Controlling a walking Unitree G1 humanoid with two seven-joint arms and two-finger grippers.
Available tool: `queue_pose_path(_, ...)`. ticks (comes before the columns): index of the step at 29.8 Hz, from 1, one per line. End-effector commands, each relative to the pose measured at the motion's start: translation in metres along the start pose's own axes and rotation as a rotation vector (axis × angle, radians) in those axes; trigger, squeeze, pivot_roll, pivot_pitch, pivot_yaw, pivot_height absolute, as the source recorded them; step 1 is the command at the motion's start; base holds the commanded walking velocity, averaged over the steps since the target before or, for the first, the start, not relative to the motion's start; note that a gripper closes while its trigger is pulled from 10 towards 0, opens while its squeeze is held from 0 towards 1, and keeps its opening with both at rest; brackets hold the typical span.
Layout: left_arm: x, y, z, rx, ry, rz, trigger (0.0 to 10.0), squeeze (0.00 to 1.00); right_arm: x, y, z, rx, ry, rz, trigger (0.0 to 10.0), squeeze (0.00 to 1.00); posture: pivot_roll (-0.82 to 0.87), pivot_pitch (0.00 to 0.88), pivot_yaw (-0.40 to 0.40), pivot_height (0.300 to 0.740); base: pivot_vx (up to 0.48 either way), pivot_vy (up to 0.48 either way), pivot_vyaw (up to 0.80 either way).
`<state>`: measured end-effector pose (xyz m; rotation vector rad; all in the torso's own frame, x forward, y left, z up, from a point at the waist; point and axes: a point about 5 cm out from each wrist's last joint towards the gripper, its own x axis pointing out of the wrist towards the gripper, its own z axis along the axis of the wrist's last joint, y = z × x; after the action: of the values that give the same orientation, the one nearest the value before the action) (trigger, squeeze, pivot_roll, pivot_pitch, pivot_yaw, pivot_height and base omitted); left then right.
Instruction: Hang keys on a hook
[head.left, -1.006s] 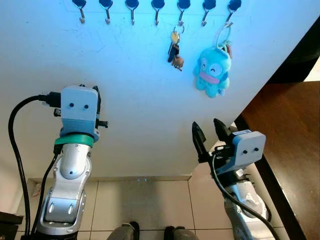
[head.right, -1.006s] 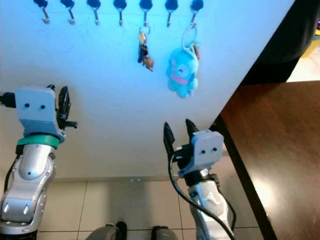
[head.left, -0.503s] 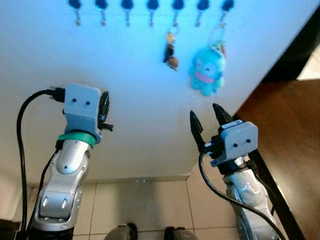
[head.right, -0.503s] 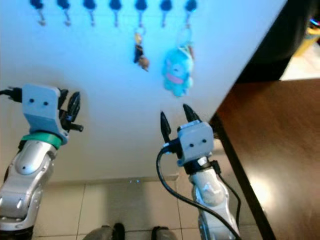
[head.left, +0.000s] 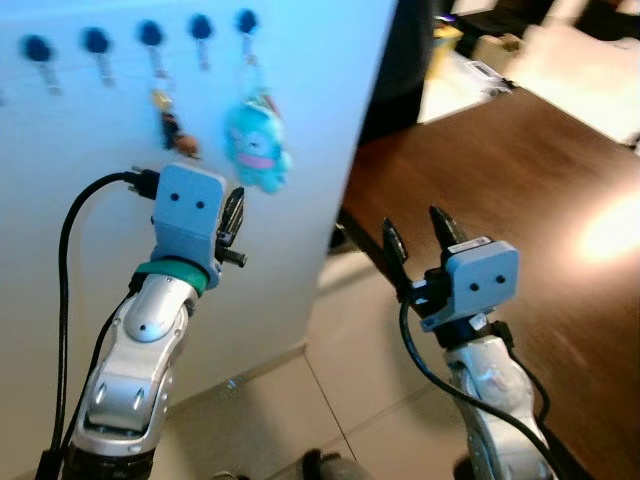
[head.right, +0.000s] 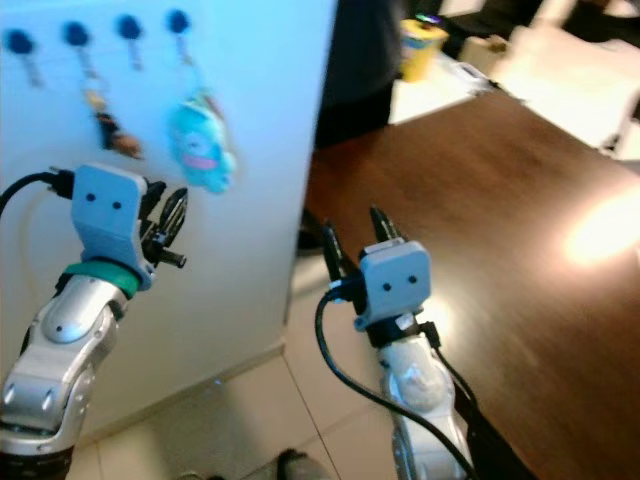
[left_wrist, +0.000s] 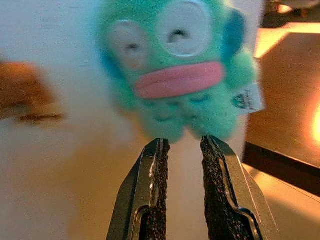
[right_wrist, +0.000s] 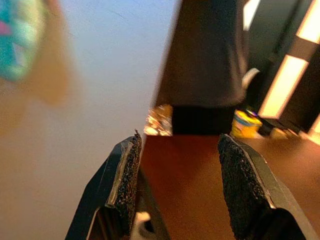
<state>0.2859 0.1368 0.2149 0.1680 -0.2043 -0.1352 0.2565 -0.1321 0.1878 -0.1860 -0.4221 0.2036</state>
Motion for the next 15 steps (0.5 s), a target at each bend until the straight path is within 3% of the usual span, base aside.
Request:
queue_pose_path(1, -0.0007, -0.0017, -0.0003, 0.0, 0.009, -0.013, 10.0, 0.0, -0.0002, -0.0013, -0.0024, 0.001, 0.015, -0.004, 10.0, 0.0, -0.04, 0.069, 0.056, 0.74, 0.0, 0.0, -0.8)
queue_pose_path(5, -0.0022, 0.0003, -0.0011, 0.025, 0.022, -0.042, 10.0, 0.0, -0.0004, -0.0058, -0.0043, -0.009, 0.025, -0.024, 10.0, 0.0, -0.04, 0.065, 0.056, 0.74, 0.0, 0.0, -0.8)
queue_pose_path(6, -0.0032, 0.001, -0.003, 0.065, 0.022, -0.064, 10.0, 0.0, -0.0005, -0.0074, -0.0057, -0.014, 0.031, -0.034, 10.0, 0.0, -0.04, 0.067, 0.055, 0.74, 0.0, 0.0, -0.8)
queue_pose_path(15, -0.003, 0.0001, -0.0018, 0.069, 0.022, -0.096, 10.0, 0.0, -0.0004, -0.0096, -0.0061, -0.014, 0.036, -0.044, 10.0, 0.0, -0.04, 0.064, 0.063, 0.74, 0.0, 0.0, -0.8)
